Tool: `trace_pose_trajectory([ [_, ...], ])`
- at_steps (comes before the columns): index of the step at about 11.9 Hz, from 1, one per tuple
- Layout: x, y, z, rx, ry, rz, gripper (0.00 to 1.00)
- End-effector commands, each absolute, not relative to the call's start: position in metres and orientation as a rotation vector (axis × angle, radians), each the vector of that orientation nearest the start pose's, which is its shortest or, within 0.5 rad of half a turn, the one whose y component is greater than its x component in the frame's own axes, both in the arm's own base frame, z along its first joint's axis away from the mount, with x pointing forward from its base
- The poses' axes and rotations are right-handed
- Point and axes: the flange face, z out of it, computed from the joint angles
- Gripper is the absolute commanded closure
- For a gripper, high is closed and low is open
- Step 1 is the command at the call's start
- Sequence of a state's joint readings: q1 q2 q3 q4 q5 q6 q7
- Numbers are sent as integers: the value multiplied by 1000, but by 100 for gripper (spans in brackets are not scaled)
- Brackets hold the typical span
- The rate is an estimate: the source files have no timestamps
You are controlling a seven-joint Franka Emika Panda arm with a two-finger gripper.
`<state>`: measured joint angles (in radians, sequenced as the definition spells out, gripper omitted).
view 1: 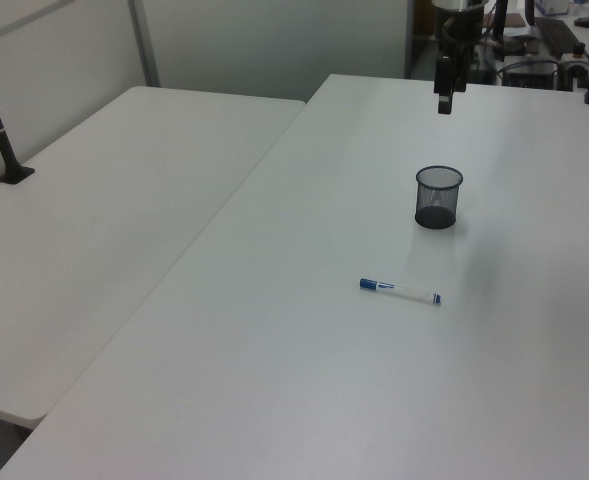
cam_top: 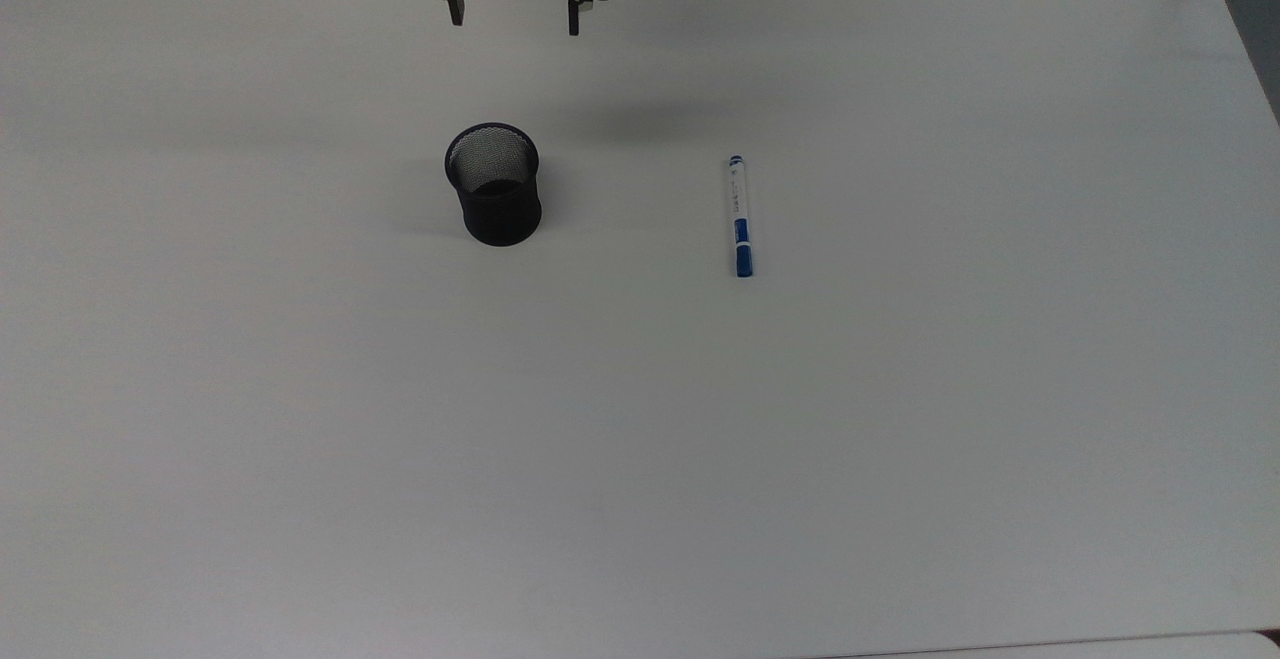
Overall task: Insert the marker
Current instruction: 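Open the gripper and start moving toward the white-and-blue marker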
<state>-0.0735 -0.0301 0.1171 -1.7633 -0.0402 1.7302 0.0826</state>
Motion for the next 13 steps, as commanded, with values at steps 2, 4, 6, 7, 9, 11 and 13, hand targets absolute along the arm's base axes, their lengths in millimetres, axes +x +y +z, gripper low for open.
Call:
trace_pose_trajectory([
  [2,553,23,559,-3194,5,37,0],
  [4,553,24,559,-3194,3,37,0],
  [6,554,24,558,-3193,0,37,0],
  [7,556,25,555,-3194,-8,47,0],
  [9,560,28,550,-3191,-21,35,0],
  [11,572,37,535,-3184,-40,12,0],
  [13,579,64,515,-3179,-113,35,0],
])
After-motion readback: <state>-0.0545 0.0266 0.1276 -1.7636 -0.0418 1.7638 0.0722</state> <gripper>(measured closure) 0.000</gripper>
